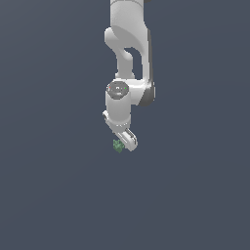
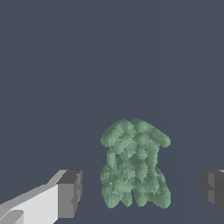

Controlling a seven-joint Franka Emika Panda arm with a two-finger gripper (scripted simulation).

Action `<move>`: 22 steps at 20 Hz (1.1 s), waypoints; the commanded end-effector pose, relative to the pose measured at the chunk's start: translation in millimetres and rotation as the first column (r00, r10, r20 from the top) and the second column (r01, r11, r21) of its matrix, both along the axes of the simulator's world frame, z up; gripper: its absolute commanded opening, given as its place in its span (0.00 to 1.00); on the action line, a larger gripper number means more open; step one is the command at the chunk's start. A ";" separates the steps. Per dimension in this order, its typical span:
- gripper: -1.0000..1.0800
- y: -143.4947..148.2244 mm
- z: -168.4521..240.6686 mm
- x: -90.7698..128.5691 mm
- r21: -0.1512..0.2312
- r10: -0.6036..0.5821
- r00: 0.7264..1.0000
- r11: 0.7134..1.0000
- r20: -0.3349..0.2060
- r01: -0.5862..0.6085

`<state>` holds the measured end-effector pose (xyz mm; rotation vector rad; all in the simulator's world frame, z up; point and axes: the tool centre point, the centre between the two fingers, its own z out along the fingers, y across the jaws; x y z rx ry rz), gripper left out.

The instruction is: Pick up the object and move it to a goal position.

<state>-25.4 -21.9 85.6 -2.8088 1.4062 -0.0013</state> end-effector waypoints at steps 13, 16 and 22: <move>0.00 0.0 -39.9 -0.3 0.000 -0.004 1.000 1.000 -0.001 0.004; 0.00 0.0 -39.9 -0.3 0.000 -0.004 1.000 1.000 -0.001 0.004; 0.00 0.2 -39.2 -0.1 0.000 -0.004 1.000 1.000 0.000 0.004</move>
